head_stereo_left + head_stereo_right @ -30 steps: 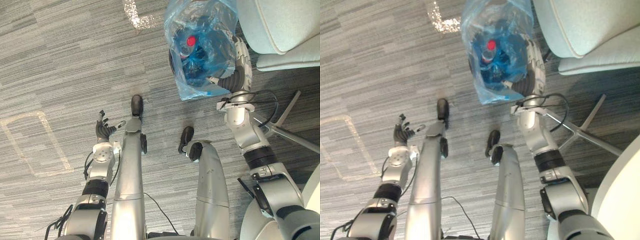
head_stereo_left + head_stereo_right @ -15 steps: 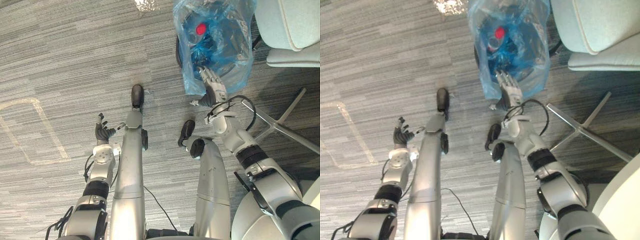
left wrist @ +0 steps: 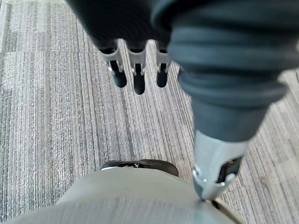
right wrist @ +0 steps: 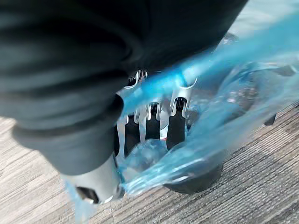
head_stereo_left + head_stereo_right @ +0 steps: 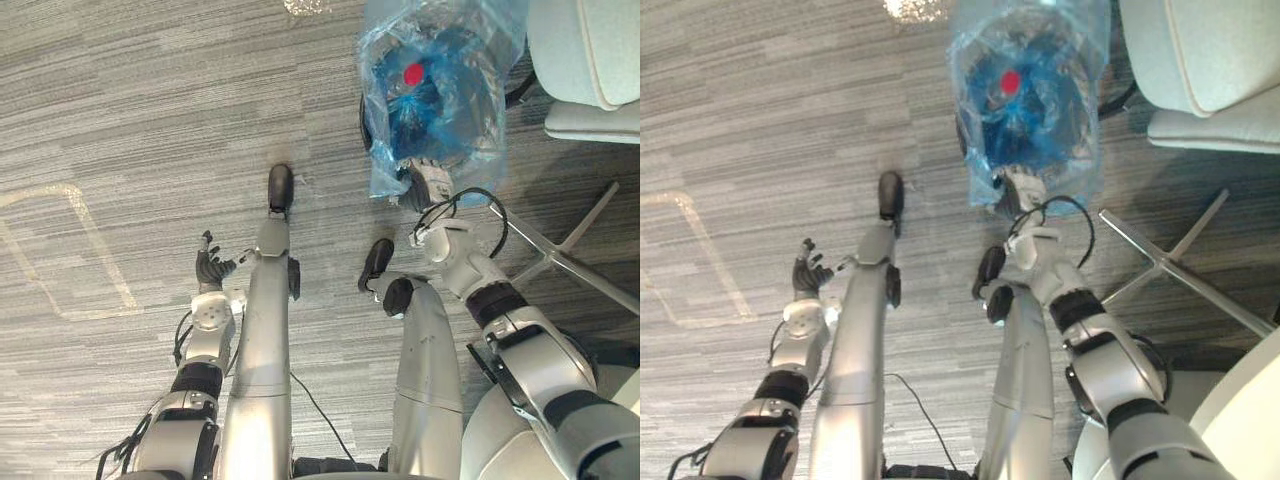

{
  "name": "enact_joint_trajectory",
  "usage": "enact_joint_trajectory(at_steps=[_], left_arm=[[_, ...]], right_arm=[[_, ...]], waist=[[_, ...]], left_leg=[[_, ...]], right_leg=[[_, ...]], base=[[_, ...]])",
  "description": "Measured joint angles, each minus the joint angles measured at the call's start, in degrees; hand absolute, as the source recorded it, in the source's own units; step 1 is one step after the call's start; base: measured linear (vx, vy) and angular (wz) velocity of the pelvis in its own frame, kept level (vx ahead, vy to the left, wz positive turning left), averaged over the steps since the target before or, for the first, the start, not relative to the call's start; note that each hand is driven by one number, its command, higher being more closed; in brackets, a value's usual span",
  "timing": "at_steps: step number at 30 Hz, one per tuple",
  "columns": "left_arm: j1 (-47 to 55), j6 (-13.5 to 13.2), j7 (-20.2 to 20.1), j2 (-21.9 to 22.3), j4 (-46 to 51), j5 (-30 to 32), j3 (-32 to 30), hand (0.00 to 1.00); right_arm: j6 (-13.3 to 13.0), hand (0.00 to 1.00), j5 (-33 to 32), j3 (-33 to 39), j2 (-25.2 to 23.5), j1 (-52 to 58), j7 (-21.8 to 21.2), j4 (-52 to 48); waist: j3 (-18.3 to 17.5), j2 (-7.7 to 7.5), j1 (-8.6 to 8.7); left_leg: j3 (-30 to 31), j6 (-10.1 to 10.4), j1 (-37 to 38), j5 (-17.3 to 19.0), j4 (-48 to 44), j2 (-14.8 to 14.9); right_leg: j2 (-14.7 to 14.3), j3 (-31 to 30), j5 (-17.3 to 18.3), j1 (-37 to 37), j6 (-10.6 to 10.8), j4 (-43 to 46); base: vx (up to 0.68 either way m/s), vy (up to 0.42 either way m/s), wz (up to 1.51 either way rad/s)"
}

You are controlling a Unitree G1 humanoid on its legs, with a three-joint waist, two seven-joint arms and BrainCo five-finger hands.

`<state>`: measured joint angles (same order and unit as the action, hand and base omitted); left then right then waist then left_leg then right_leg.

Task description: Gather rubbish on tea table into small bin, then transfer packed bag to large trash can.

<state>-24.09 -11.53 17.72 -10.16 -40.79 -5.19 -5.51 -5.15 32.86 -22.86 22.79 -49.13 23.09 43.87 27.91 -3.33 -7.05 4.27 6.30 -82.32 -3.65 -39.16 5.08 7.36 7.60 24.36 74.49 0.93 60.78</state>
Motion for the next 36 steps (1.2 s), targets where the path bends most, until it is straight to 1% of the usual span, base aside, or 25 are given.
enact_joint_trajectory(at_steps=[2,9,17,20,23,27,29,30,31,32,34,36], left_arm=[[0.0,0.0,0.0,0.0,0.5,0.0,0.0,0.00],[0.0,0.1,0.0,0.2,1.9,-0.1,0.0,0.00],[0.2,0.6,-0.2,0.3,3.1,0.1,-0.1,0.00],[0.7,0.8,-0.5,0.5,3.1,0.3,0.0,0.00],[2.2,1.0,-0.6,1.0,3.5,0.6,0.3,0.00],[5.4,1.2,-1.9,2.1,4.6,0.6,1.9,0.00],[8.2,1.4,-3.0,3.3,4.8,0.7,3.9,0.00],[8.6,1.4,-3.2,3.6,4.8,0.7,4.1,0.00],[9.7,1.9,-3.6,4.6,4.5,1.4,4.3,0.00],[10.1,2.0,-3.9,4.8,4.2,1.7,4.3,0.00],[11.5,2.4,-4.6,5.2,2.8,2.8,4.5,0.00],[11.9,2.5,-4.8,5.3,2.2,3.0,4.5,0.00]], right_arm=[[0.0,1.00,-1.5,0.0,-0.1,0.0,0.0,-0.1],[0.0,1.00,-3.8,1.7,-0.1,0.2,0.4,-0.9],[0.0,1.00,-4.3,2.5,0.1,1.9,0.4,-7.7],[0.1,1.00,-4.3,2.4,-0.2,4.9,0.3,-11.1],[0.2,1.00,-5.8,2.5,-0.4,8.7,0.3,-15.3],[0.2,1.00,-6.4,4.0,-0.8,16.1,0.0,-23.8],[0.2,1.00,-7.9,6.0,-3.0,21.6,-0.7,-28.6],[0.2,1.00,-8.1,6.2,-3.3,22.3,-0.8,-29.4],[0.1,1.00,-8.2,7.0,-4.9,24.5,-1.3,-31.4],[0.1,1.00,-8.3,7.0,-5.3,25.4,-1.6,-31.9],[0.1,1.00,-8.5,7.0,-7.3,28.2,-2.9,-31.9],[0.1,1.00,-8.8,7.0,-8.0,29.3,-3.3,-32.1]], waist=[[0.0,0.02,-0.04],[0.1,0.24,-0.33],[0.2,0.28,-0.53],[0.2,0.28,-0.58],[0.1,0.24,-0.61],[0.0,0.16,-0.61],[-0.4,-0.08,-0.34],[-0.5,-0.11,-0.28],[-1.1,-0.22,0.15],[-1.6,-0.33,0.21],[-3.2,-0.93,0.37],[-3.2,-0.97,0.46]], left_leg=[[0.0,-0.1,0.0,0.1,-0.1,0.0],[0.0,-0.1,0.0,0.2,-0.1,0.0],[0.0,-0.3,0.7,0.3,-1.5,0.3],[0.0,-0.3,3.0,0.3,-1.3,0.4],[-0.2,-0.3,7.8,0.3,0.6,0.5],[-1.2,-1.0,16.5,-0.7,6.1,0.6],[-2.1,-1.0,23.2,-0.9,9.3,0.6],[-2.2,-1.0,24.0,-0.9,9.6,0.5],[-2.3,-1.0,27.0,-0.9,11.1,0.4],[-2.3,-1.0,27.7,-0.9,11.4,0.4],[-2.6,-1.0,31.8,-0.9,13.5,0.3],[-2.7,-1.0,34.1,-0.9,14.4,0.2]], right_leg=[[0.0,-0.1,0.0,0.0,0.0,0.0],[0.0,0.0,0.0,0.0,0.0,0.1],[-0.2,-0.2,0.0,-0.8,0.0,1.0],[-0.2,-0.2,0.0,-3.2,0.0,0.8],[-0.3,-0.1,0.0,-7.7,0.0,-0.9],[-0.4,0.1,-1.0,-15.9,0.3,-6.0],[-0.3,0.0,-2.1,-22.6,0.1,-9.6],[-0.3,0.0,-2.1,-23.4,0.2,-10.1],[-0.3,0.2,-2.4,-26.6,0.2,-12.0],[-0.3,0.3,-2.5,-27.4,0.2,-12.6],[-0.2,0.5,-2.6,-31.8,0.4,-15.2],[-0.2,0.7,-2.7,-34.2,0.5,-16.4]], base=[[0.00,0.000,0.00],[0.00,0.000,0.00],[0.00,0.007,-0.01],[0.00,0.002,0.01],[0.00,0.000,0.00],[0.03,-0.002,0.04],[0.10,0.004,0.04],[0.11,0.011,0.05],[0.08,0.008,0.05],[0.11,0.006,0.07],[0.12,-0.004,0.04],[0.10,-0.012,0.05]])
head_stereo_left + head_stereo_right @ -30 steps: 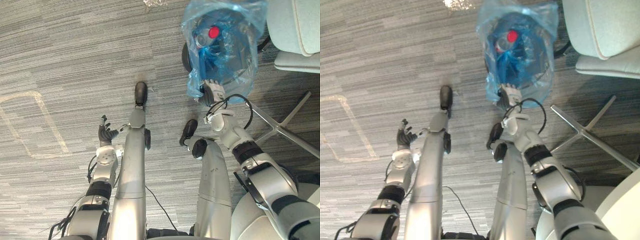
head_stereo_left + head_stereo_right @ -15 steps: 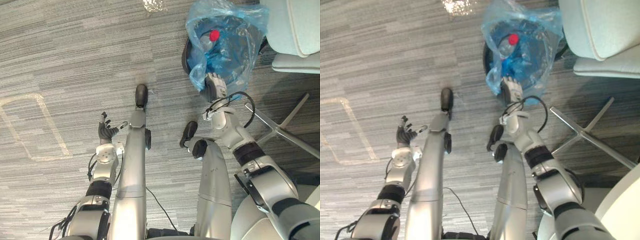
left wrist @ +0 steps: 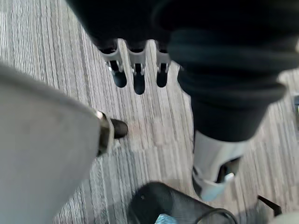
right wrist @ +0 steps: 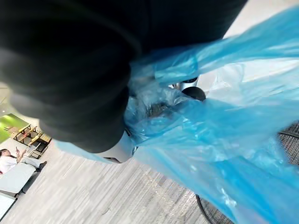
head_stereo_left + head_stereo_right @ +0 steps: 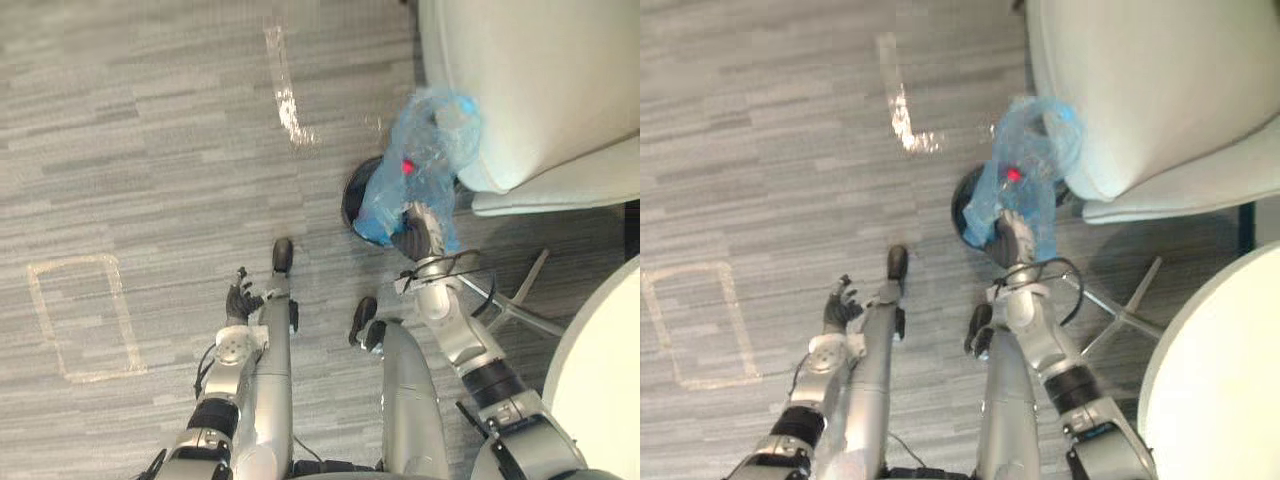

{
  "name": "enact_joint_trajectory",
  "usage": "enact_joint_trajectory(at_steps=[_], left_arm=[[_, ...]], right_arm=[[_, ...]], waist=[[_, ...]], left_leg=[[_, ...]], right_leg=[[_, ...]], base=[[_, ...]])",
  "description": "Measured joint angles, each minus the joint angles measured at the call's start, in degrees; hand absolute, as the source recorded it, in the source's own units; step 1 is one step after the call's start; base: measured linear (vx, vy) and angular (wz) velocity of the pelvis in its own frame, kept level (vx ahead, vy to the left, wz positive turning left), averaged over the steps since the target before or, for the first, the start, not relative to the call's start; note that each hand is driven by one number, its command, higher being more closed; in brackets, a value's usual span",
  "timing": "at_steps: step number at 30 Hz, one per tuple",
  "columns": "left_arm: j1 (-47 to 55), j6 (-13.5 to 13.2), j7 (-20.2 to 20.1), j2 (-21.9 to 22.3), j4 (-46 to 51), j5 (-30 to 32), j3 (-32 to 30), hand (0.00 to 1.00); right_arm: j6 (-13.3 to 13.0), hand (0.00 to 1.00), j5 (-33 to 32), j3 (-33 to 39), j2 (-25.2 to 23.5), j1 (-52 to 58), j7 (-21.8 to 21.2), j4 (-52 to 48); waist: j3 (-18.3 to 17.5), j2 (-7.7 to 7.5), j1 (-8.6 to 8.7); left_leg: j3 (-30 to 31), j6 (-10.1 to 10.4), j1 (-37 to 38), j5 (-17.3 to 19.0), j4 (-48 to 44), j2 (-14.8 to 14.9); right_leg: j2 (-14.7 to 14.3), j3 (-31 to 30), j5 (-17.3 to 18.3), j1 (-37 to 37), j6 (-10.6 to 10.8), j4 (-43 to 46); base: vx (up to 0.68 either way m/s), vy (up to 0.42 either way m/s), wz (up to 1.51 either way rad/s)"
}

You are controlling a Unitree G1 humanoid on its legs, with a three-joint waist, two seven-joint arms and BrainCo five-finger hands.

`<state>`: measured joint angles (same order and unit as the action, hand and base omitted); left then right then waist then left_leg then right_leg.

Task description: Gather rubbish on tea table into small bin, then transfer packed bag to large trash can.

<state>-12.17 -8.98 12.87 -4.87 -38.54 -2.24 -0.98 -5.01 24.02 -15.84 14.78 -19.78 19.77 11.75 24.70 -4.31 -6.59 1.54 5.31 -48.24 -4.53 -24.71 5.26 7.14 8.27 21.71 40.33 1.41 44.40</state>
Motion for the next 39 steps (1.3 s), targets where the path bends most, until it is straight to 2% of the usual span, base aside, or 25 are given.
enact_joint_trajectory(at_steps=[7,10,11,14,19,22,28,32,39], left_arm=[[6.7,0.9,-2.1,1.2,-3.5,2.6,3.1,0.00],[9.8,0.9,-3.2,0.9,-5.3,4.4,5.9,0.00],[10.7,0.9,-3.4,0.5,-5.6,4.5,7.1,0.00],[11.1,0.9,-4.3,-1.4,-5.5,5.0,8.8,0.00],[12.3,0.7,-4.5,-3.8,-1.8,5.6,10.0,0.00],[13.1,0.6,-5.2,-4.7,2.0,5.7,11.8,0.00],[14.8,-0.2,-5.9,-5.6,11.8,7.4,15.5,0.00],[15.0,-1.7,-6.0,-7.6,18.7,10.1,18.1,0.00],[14.6,-2.5,-5.3,-7.9,25.5,11.2,20.7,0.00]], right_arm=[[-1.3,1.00,-0.4,-0.1,-4.1,13.1,-4.0,-8.0],[-3.1,1.00,-1.6,-0.2,-3.5,17.3,-6.8,-8.4],[-3.5,1.00,-1.7,-0.1,-3.2,17.7,-7.8,-8.3],[-4.2,1.00,-3.0,-0.2,-2.3,17.8,-9.7,-8.3],[-5.4,1.00,-5.5,-0.5,0.0,18.8,-12.6,-8.3],[-5.8,1.00,-6.4,-0.7,1.9,18.9,-13.3,-8.4],[-6.4,1.00,-10.7,-1.1,6.4,18.6,-14.9,-11.4],[-8.4,1.00,-15.3,-1.4,10.4,17.4,-15.8,-16.9],[-9.7,1.00,-21.9,-5.3,12.5,13.3,-17.5,-21.3]], waist=[[-8.7,-0.69,0.68],[-13.7,-0.82,1.20],[-15.4,-0.77,1.85],[-16.5,-0.75,3.09],[-18.9,-0.32,3.21],[-19.9,0.55,3.43],[-20.5,1.25,3.59],[-21.6,1.85,3.86],[-23.3,1.81,4.65]], left_leg=[[-1.4,0.4,15.6,-0.8,11.1,-0.3],[-1.9,0.5,22.8,-3.3,19.1,-0.7],[-1.9,0.5,24.8,-4.0,21.5,-0.7],[-2.7,0.4,29.4,-4.5,24.6,-0.8],[-3.8,0.1,33.3,-4.7,27.3,-0.8],[-4.1,-0.1,35.6,-6.0,30.2,-0.9],[-4.0,-0.2,36.0,-6.3,30.7,-0.8],[-4.2,-0.3,36.0,-6.4,30.7,-0.8],[-4.6,-0.3,36.5,-6.4,30.7,-0.7]], right_leg=[[-0.2,0.5,-2.2,-15.6,0.9,-12.3],[-0.8,0.4,-4.5,-22.2,1.4,-20.0],[-1.2,0.3,-5.6,-24.2,1.6,-22.9],[-1.5,-0.1,-7.3,-29.2,2.2,-27.5],[-1.8,-1.3,-9.5,-32.9,2.3,-32.3],[-1.9,-1.6,-10.2,-34.5,2.6,-33.8],[-2.1,-2.4,-10.6,-34.5,2.8,-34.3],[-2.1,-2.8,-11.4,-34.6,2.9,-35.1],[-2.3,-3.2,-12.2,-35.5,2.7,-36.7]], base=[[0.13,-0.009,0.00],[0.18,-0.001,-0.07],[0.16,0.017,-0.14],[0.12,0.017,-0.09],[0.02,0.010,-0.14],[-0.04,0.015,-0.05],[-0.08,0.017,-0.04],[-0.03,0.004,-0.05],[0.00,-0.003,-0.03]])
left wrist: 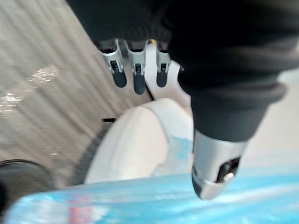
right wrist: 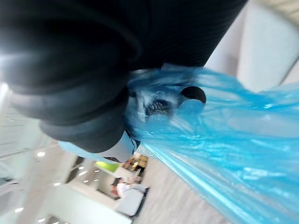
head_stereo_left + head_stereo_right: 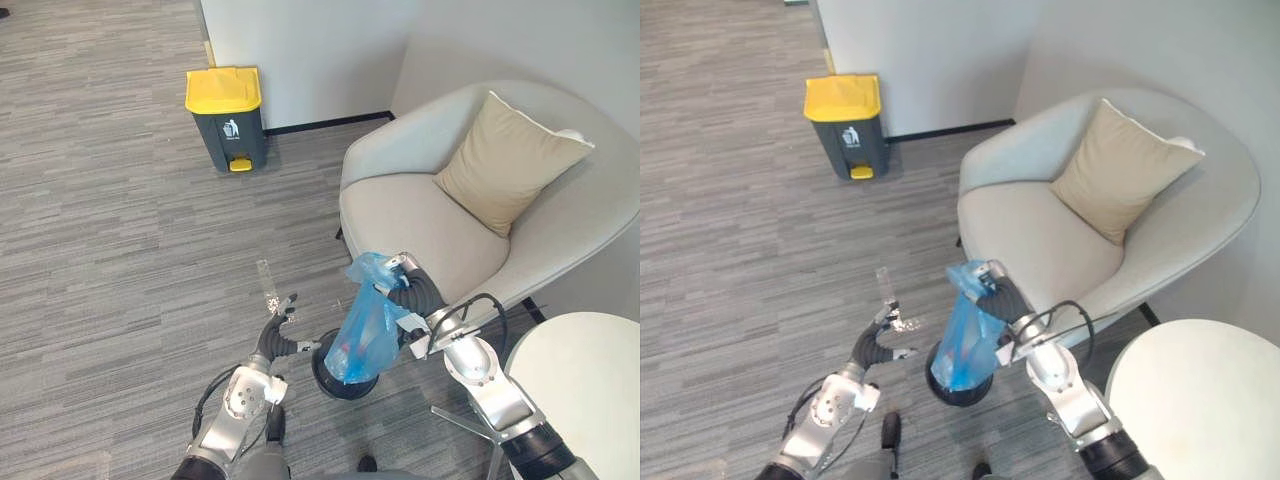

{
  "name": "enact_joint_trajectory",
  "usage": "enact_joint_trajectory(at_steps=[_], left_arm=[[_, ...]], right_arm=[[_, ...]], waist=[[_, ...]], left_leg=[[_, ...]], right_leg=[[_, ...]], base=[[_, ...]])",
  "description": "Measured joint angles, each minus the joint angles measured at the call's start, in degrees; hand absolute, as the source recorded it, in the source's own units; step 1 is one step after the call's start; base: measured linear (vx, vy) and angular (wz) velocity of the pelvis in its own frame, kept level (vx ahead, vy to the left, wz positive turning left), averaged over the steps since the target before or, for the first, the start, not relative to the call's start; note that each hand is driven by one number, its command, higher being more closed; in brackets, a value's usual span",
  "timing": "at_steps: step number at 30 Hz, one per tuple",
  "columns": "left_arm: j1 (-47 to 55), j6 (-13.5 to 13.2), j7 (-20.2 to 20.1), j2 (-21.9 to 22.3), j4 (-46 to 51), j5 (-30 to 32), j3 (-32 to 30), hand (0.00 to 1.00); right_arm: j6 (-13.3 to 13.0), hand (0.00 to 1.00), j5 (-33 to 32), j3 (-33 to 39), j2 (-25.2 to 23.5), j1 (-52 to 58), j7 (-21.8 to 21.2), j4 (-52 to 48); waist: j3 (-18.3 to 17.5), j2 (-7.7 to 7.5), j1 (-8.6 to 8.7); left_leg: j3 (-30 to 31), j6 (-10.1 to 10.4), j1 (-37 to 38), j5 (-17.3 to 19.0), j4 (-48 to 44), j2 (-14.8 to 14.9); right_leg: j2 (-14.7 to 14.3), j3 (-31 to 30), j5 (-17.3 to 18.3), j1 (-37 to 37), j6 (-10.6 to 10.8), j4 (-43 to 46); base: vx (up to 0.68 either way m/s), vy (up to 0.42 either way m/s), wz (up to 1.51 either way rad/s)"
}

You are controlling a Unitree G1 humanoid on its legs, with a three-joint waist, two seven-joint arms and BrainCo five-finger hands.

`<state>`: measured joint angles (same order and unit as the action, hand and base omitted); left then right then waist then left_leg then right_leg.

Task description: Gather rubbish on tea table into small bin, then transfer packed bag to large trash can.

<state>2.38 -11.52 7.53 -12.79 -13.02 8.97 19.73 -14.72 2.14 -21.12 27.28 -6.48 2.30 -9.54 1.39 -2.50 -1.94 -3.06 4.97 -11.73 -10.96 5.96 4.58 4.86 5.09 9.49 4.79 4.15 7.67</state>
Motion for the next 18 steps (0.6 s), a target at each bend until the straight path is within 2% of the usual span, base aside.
enact_joint_trajectory(at_steps=[15,18], left_arm=[[-7.1,-0.6,1.4,-0.1,5.7,0.1,4.8,0.00],[-9.2,-0.7,2.5,-0.2,5.6,2.0,6.5,0.00]], right_arm=[[-0.7,1.00,-4.6,-7.6,0.1,-11.7,-0.4,-1.4],[-0.7,1.00,-4.7,-9.3,-0.3,-13.4,-0.5,-1.4]], waist=[[-1.1,0.31,0.29],[-1.4,0.17,0.28]], left_leg=[[-1.2,0.0,0.6,0.1,0.4,0.3],[-1.5,-0.4,-0.1,-0.4,0.4,0.6]], right_leg=[[-0.2,-2.0,-1.4,0.2,0.3,-0.5],[-0.5,-2.3,-2.6,0.3,0.3,-2.1]], base=[[-0.04,0.008,-0.06],[0.00,-0.006,-0.07]])
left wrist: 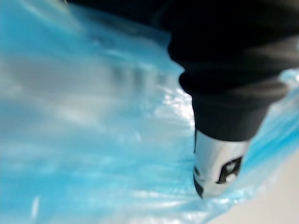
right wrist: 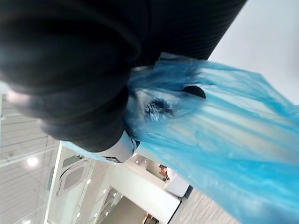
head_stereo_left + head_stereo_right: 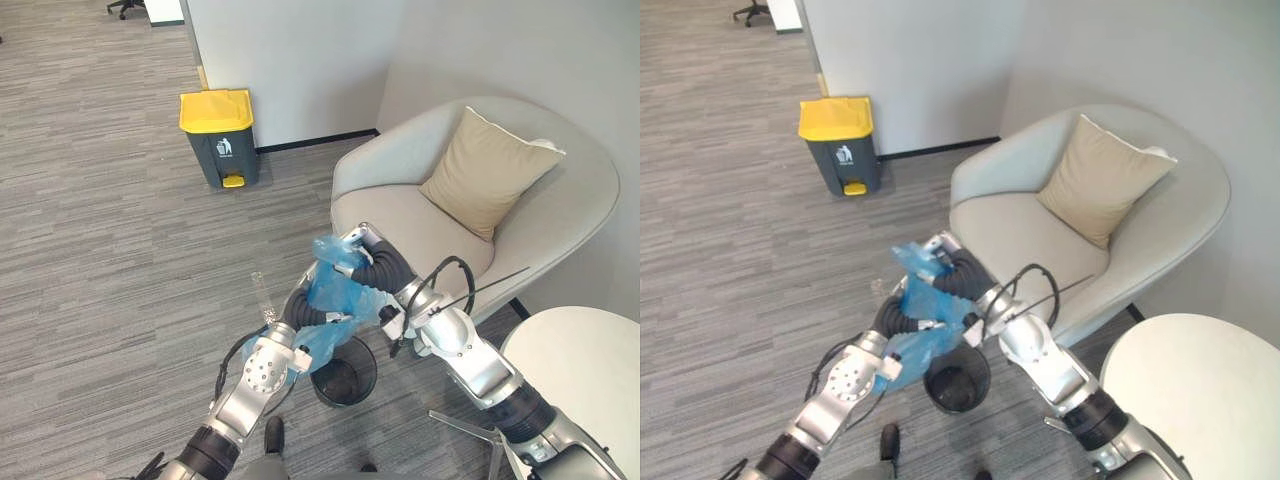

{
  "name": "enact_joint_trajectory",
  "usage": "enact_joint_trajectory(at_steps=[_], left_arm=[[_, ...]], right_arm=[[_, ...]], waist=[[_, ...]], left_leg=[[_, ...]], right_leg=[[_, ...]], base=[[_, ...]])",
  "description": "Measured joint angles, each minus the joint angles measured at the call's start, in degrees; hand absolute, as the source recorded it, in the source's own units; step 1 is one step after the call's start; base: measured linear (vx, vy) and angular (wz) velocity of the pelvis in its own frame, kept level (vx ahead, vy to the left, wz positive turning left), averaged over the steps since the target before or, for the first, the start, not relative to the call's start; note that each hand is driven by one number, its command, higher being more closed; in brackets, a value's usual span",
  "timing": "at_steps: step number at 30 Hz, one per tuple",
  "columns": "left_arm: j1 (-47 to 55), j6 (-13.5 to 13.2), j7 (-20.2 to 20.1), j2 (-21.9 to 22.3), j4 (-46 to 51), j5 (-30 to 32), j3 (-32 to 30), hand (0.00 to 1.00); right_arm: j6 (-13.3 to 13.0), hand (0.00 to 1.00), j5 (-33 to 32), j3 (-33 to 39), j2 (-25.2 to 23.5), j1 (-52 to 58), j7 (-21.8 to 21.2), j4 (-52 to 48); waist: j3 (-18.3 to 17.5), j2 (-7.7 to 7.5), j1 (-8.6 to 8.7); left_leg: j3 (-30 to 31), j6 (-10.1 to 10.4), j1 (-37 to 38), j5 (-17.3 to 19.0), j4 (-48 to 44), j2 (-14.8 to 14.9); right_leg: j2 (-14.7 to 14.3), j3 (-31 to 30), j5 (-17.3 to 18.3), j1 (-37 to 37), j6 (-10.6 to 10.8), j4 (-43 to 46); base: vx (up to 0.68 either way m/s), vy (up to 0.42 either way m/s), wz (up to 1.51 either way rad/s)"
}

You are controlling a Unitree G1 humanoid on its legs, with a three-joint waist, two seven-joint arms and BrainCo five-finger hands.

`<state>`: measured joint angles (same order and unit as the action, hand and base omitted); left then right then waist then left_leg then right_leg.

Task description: Gather rubbish on tea table into small bin, then transfer packed bag to large trash can.

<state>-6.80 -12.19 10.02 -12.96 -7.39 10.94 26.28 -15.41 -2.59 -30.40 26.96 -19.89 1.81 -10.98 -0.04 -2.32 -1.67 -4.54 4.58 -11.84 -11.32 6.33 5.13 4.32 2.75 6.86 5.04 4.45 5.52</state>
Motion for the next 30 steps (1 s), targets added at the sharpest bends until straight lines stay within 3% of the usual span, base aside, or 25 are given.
enact_joint_trajectory(at_steps=[14,18,19,30], left_arm=[[-2.1,-0.4,1.1,1.4,-6.7,2.6,2.3,0.00],[-2.2,0.9,1.1,2.4,-10.6,3.2,2.3,0.00],[-2.2,1.2,1.2,2.9,-11.8,3.6,2.3,1.00],[-2.1,2.0,1.0,3.1,-15.9,3.9,1.6,1.00]], right_arm=[[1.5,1.00,-4.4,-6.0,-4.1,-5.3,-1.8,0.5],[1.9,1.00,-5.5,-6.1,-6.0,-5.3,-1.9,0.5],[2.2,1.00,-6.2,-6.3,-6.8,-5.3,-1.9,0.5],[3.1,1.00,-6.6,-8.1,-9.0,-3.2,-3.7,0.6]], waist=[[-0.6,-0.32,-0.01],[-0.9,-0.22,-0.04],[-0.9,-0.22,-0.03],[-1.0,-0.42,0.05]], left_leg=[[-0.3,0.5,0.6,-0.6,-0.2,1.4],[-0.3,1.1,0.8,0.1,0.0,1.9],[-0.3,1.1,0.8,0.1,0.0,2.0],[-0.9,1.3,1.2,-0.3,-0.3,2.0]], right_leg=[[-1.4,-0.7,-0.7,-0.1,-0.6,0.1],[-1.8,-1.0,-0.7,-0.1,-0.7,0.2],[-1.9,-1.1,-0.7,-0.1,-0.8,0.2],[-1.9,-1.7,-0.7,0.0,-0.8,0.1]], base=[[0.00,-0.015,-0.04],[-0.04,-0.015,-0.04],[-0.01,-0.010,-0.03],[0.02,-0.012,-0.03]])
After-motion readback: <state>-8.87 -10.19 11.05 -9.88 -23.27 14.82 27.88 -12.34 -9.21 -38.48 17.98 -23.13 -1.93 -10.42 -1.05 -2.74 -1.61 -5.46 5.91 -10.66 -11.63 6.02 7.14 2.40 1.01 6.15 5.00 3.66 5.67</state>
